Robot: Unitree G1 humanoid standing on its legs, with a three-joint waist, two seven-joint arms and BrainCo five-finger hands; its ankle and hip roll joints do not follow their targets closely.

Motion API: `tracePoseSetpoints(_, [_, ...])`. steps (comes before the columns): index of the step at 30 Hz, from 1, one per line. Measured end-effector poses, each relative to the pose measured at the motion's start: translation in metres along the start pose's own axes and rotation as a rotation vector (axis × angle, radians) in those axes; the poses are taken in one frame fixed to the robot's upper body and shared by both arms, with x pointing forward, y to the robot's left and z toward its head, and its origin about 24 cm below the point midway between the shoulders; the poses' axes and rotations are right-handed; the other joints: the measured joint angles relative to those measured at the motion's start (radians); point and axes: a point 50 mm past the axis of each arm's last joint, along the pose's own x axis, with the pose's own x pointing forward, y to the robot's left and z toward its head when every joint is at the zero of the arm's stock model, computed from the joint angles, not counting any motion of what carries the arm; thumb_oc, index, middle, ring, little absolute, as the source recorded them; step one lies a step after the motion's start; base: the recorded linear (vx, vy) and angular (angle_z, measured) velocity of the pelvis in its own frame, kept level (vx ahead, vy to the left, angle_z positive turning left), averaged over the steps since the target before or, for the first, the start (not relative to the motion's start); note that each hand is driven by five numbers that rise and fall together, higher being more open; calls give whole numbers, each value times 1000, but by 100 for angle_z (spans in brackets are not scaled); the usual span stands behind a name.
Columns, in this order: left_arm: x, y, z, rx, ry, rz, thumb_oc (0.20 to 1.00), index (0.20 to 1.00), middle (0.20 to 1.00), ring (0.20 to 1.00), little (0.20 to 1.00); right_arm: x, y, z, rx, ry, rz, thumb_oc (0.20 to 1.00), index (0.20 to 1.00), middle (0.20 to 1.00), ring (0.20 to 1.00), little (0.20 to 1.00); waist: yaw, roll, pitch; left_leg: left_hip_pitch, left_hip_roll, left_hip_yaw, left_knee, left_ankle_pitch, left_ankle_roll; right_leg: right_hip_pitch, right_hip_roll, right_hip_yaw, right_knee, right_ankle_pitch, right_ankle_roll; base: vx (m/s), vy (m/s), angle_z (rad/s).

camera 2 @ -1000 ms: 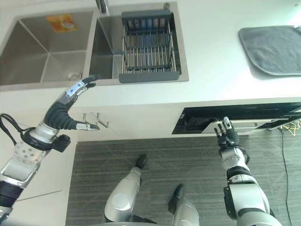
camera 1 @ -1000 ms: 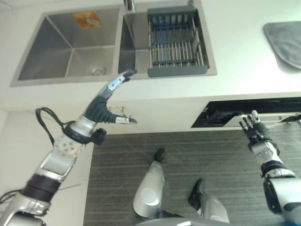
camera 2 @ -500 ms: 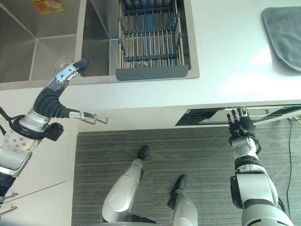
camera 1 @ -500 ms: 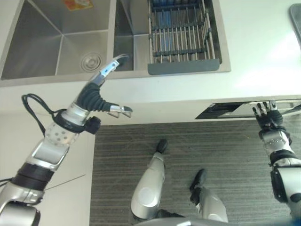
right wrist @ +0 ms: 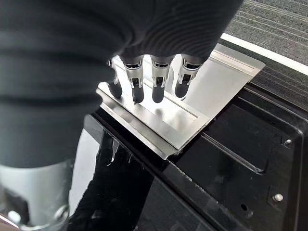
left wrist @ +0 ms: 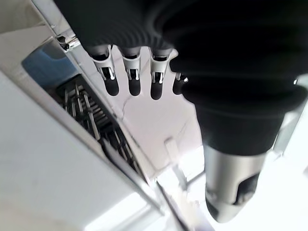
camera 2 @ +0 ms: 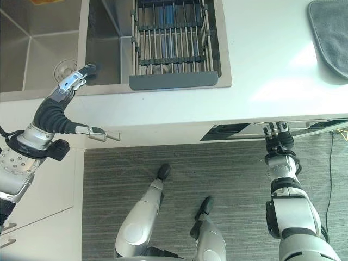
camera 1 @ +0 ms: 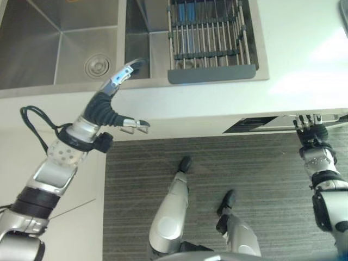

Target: Place the dishes in the dishwasher.

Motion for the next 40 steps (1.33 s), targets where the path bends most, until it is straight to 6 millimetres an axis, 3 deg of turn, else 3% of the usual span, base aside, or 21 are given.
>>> tracePoseSetpoints(1, [-6,2,-1,-8,3,67,1000,1000,1000,1000,1000,-11,-8,-33,37,61,3,1000,1000,1000,1000,1000,-5,-10,-17,40,0,3,-22,-9,0,39,-1,-3,-21,-3,0,-8,40,-5])
tracePoseSetpoints(3, [-21,2,-4,-22,32,159,1000,1000,1000,1000,1000,-33,-29,-67,61,136,-40,1000,1000,1000,1000,1000,-3,-26,-63,64,-1,8,-44,-7,2,62,-3,-3,-43,-2,0,3,47,0])
tracePoseSetpoints(5, [-48,3,-10,43,109,245,1000,1000,1000,1000,1000,-81,-73,-110,60,289,-152,1000,1000,1000,1000,1000,-5,-30,-133,113,-4,17,-77,-9,4,108,-8,-4,-76,-2,0,18,54,-5])
tracePoseSetpoints(6, [-52,4,-10,57,119,252,1000,1000,1000,1000,1000,-87,-78,-112,56,301,-165,1000,1000,1000,1000,1000,-6,-29,-146,115,-3,18,-81,-9,4,108,-7,-4,-78,-2,0,51,47,-8])
tracePoseSetpoints(8, [-88,16,-16,128,223,453,1000,1000,1000,1000,1000,-126,-116,-116,51,346,-276,1000,1000,1000,1000,1000,-28,-26,-241,197,8,34,-146,-4,-1,174,-4,-2,-118,0,0,41,33,-14])
tracePoseSetpoints(13, [-107,20,-12,190,259,516,1000,1000,1000,1000,1000,-156,-148,-105,45,331,-427,1000,1000,1000,1000,1000,-39,-23,-356,252,37,40,-219,12,-17,196,17,-2,-126,-10,-13,4,41,-7])
tracePoseSetpoints(16, [-141,25,-20,189,389,676,1000,1000,1000,1000,1000,-185,-167,-108,37,377,-549,1000,1000,1000,1000,1000,-54,12,-389,282,43,37,-227,11,-11,225,28,-5,-127,-18,-16,-26,20,2])
tracePoseSetpoints(19, [-172,16,-36,126,548,808,1000,1000,1000,1000,1000,-200,-174,-113,36,416,-592,1000,1000,1000,1000,1000,-70,27,-399,289,47,16,-227,16,-12,243,35,-23,-126,-20,-20,-56,12,16])
tracePoseSetpoints(20, [-176,15,-38,119,571,822,1000,1000,1000,1000,1000,-202,-175,-113,34,421,-597,1000,1000,1000,1000,1000,-71,28,-400,291,47,15,-228,16,-12,245,36,-23,-126,-22,-20,-43,0,12])
tracePoseSetpoints(21, [-199,9,-46,73,691,900,1000,1000,1000,1000,1000,-209,-179,-113,23,448,-621,1000,1000,1000,1000,1000,-74,29,-401,301,51,14,-228,16,-12,257,41,-23,-126,-24,-22,-58,5,4])
tracePoseSetpoints(24, [-238,-4,-53,-5,868,1022,1000,1000,1000,1000,1000,-218,-183,-114,2,479,-646,1000,1000,1000,1000,1000,-77,22,-409,299,58,13,-230,14,-14,262,49,-28,-126,-35,-40,-68,10,5])
tracePoseSetpoints(25, [-256,-16,-54,-23,952,1029,1000,1000,1000,1000,1000,-221,-184,-114,-9,490,-653,1000,1000,1000,1000,1000,-80,23,-412,301,58,13,-231,16,-12,264,51,-28,-126,-34,-40,-101,12,4])
tracePoseSetpoints(26, [-290,-43,-53,-69,1134,1029,1000,1000,1000,1000,1000,-224,-186,-115,-15,506,-667,1000,1000,1000,1000,1000,-90,26,-416,302,58,12,-230,16,-12,266,50,-29,-126,-34,-39,-92,12,4])
tracePoseSetpoints(27, [-305,-58,-50,-106,1225,1022,1000,1000,1000,1000,1000,-228,-187,-115,-26,521,-672,1000,1000,1000,1000,1000,-92,26,-416,301,58,10,-230,18,-13,266,51,-32,-126,-34,-39,-102,12,5])
tracePoseSetpoints(30, [-338,-97,-40,-189,1422,1029,1000,1000,1000,1000,1000,-237,-189,-119,-56,564,-687,1000,1000,1000,1000,1000,-94,24,-415,301,59,8,-227,19,-12,271,52,-45,-126,-37,-40,-46,0,12])
tracePoseSetpoints(31, [-353,-124,-32,-266,1545,1053,1000,1000,1000,1000,1000,-242,-188,-126,-51,586,-693,1000,1000,1000,1000,1000,-100,23,-412,302,60,8,-228,20,-12,275,52,-54,-126,-41,-40,-77,-17,24])
tracePoseSetpoints(33, [-364,-140,-23,-313,1625,1047,1000,1000,1000,1000,1000,-247,-187,-133,-48,615,-707,1000,1000,1000,1000,1000,-95,19,-407,300,65,14,-228,16,-17,277,53,-64,-126,-51,-34,-85,-16,19])
tracePoseSetpoints(34, [-392,-168,-3,-351,1867,1029,1000,1000,1000,1000,1000,-244,-186,-134,-59,621,-711,1000,1000,1000,1000,1000,-110,24,-411,301,65,15,-227,15,-17,278,52,-70,-126,-52,-34,-62,3,4])
tracePoseSetpoints(36, [-406,-199,19,-480,2052,771,1000,1000,1000,1000,1000,-255,-190,-134,-69,635,-742,1000,1000,1000,1000,1000,-130,19,-411,302,66,25,-225,19,-13,268,45,-63,-125,-55,-40,-57,24,-9])
tracePoseSetpoints(38, [-408,-217,24,-715,2130,615,1000,1000,1000,1000,1000,-266,-195,-131,-156,695,-742,1000,1000,1000,1000,1000,-178,21,-411,305,73,56,-225,17,-16,246,42,-36,-112,-56,-38,-44,27,-31])
tracePoseSetpoints(40, [-407,-223,25,-796,2144,516,1000,1000,1000,1000,1000,-265,-195,-130,-210,731,-715,1000,1000,1000,1000,1000,-198,25,-409,314,76,76,-225,16,-19,243,43,-15,-106,-56,-35,-17,15,-38])
